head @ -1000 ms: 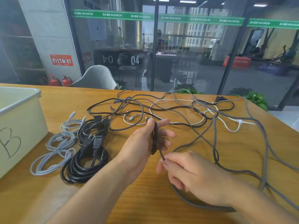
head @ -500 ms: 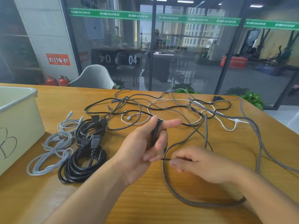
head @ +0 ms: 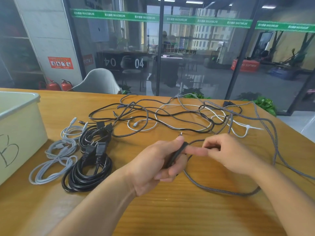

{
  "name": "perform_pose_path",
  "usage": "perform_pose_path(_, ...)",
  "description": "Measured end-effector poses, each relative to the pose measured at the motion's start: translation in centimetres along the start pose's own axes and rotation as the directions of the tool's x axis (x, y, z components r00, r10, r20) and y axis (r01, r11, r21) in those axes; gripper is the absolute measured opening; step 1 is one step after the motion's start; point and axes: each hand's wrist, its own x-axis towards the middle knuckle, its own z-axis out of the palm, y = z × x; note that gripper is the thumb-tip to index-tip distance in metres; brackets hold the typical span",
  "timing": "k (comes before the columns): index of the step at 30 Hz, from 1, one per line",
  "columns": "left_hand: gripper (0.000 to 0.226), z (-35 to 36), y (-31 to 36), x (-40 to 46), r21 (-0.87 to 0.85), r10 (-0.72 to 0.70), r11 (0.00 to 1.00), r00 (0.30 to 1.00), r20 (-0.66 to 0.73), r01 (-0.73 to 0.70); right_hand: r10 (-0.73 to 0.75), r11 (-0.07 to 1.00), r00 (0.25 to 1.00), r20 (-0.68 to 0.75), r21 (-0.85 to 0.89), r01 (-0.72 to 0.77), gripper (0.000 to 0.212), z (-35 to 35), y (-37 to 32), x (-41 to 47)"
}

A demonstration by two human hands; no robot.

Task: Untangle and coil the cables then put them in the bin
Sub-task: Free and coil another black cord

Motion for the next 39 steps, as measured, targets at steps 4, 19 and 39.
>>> perform_pose_path(4,0.056,0.2,-0.4,0.2,0.107,-0.037,0.994,0.999,-0.006,0.037,-0.117,0.993,0.947,-0.3,-0.031,0.113,0.046,0.4,-1.5,-0.4)
perform_pose_path(19,0.06,1.4,-0.6,0.5,0.368,0.019,0.928,0.98,-0.196,0.056,-0.23,0.953,0.924,-0.304,0.122,0.278,0.04,2.6,-4.9,-2.1)
perform_pose_path(39,0.055,0.3,0.5,0.5,-0.267,0.152,0.938,0.956,-0.25,-0.22,-0.189,0.968,0.892,0.41,0.23,0.099,0.057,3.9,-4.4,-2.0)
